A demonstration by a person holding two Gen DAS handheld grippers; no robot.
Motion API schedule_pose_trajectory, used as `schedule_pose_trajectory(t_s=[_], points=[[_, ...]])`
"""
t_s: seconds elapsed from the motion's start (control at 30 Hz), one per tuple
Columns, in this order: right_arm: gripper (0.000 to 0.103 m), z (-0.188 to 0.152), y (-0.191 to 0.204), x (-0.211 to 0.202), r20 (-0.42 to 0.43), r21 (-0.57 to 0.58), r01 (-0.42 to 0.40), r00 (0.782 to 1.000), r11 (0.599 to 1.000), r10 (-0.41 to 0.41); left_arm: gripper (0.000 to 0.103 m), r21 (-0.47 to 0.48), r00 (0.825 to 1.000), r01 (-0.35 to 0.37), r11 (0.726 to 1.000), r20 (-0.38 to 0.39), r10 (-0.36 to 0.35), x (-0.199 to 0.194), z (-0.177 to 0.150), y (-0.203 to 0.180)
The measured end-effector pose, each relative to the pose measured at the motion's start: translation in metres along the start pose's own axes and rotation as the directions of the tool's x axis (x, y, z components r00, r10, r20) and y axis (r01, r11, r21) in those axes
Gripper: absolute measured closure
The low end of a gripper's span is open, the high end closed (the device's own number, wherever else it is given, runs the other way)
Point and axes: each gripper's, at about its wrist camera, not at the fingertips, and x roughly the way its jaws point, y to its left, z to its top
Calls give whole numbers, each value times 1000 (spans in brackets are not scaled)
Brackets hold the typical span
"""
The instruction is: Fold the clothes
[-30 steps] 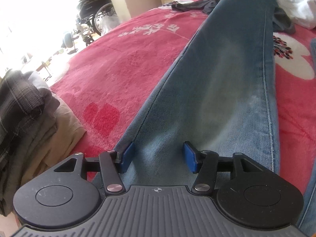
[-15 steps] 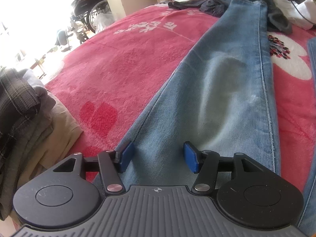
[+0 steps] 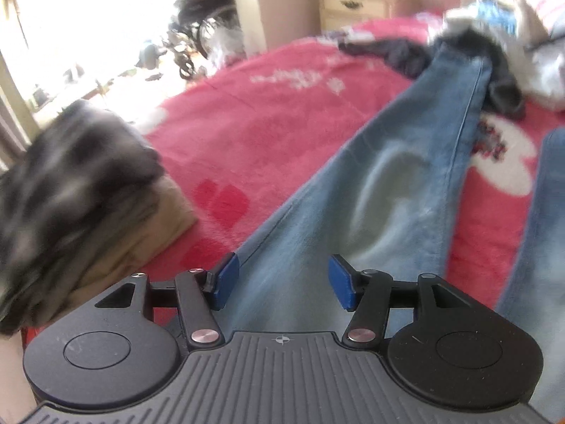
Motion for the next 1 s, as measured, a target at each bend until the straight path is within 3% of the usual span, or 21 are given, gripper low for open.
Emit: schedule_pose_trajectory(t_s=[0.1,0.17,0.3,0.4,0.47,0.53,0.57,0.63,0.7,0.73,0.8,0.9,0.93,1.0], points=[[79,-22,25,-18,-57,-89,-36,998,995,31,47,-56,1000,6,998,10,-5,-43,-13,1],[78,-36,31,-29,-82,-86,-31,996,996,24,47,-81,1000,7,997,6,-7,-73,-26,-1],[66,-63,9,-57,-89,123,-27,995,992,38,46,-135,1000,-8,991,-27,5,-130,-61,-3],[63,-89,-22,-82,-70,341,-27,996,940,54,46,-212,998,-28,977,-53,17,-167,-87,-3],[60,-112,-46,-94,-53,509,-30,996,860,66,46,-273,998,-15,962,-63,-3,-181,-105,-9],[60,-139,-73,-101,-34,673,-32,997,739,73,46,-328,997,6,945,-72,-31,-187,-121,-18],[60,-154,-86,-103,-24,750,-32,997,660,76,46,-351,996,19,936,-77,-49,-186,-129,-24],[56,-186,-113,-96,0,884,-40,996,466,84,46,-390,993,28,920,-97,-71,-173,-142,-37],[56,-209,-131,-82,20,945,-52,995,324,100,46,-423,990,49,905,-98,-99,-159,-152,-50],[56,-215,-137,-74,30,960,-60,993,275,112,46,-439,989,60,896,-96,-114,-152,-157,-56],[56,-224,-147,-58,53,978,-79,989,192,139,46,-468,986,63,882,-109,-128,-137,-161,-64],[56,-223,-155,-39,99,986,-119,982,118,162,46,-501,982,62,864,-125,-142,-124,-170,-75],[56,-222,-157,-33,114,986,-132,977,97,178,46,-502,981,61,862,-129,-144,-121,-171,-77],[56,-216,-158,-22,102,987,-121,980,103,173,46,-498,980,62,865,-131,-146,-116,-171,-80]])
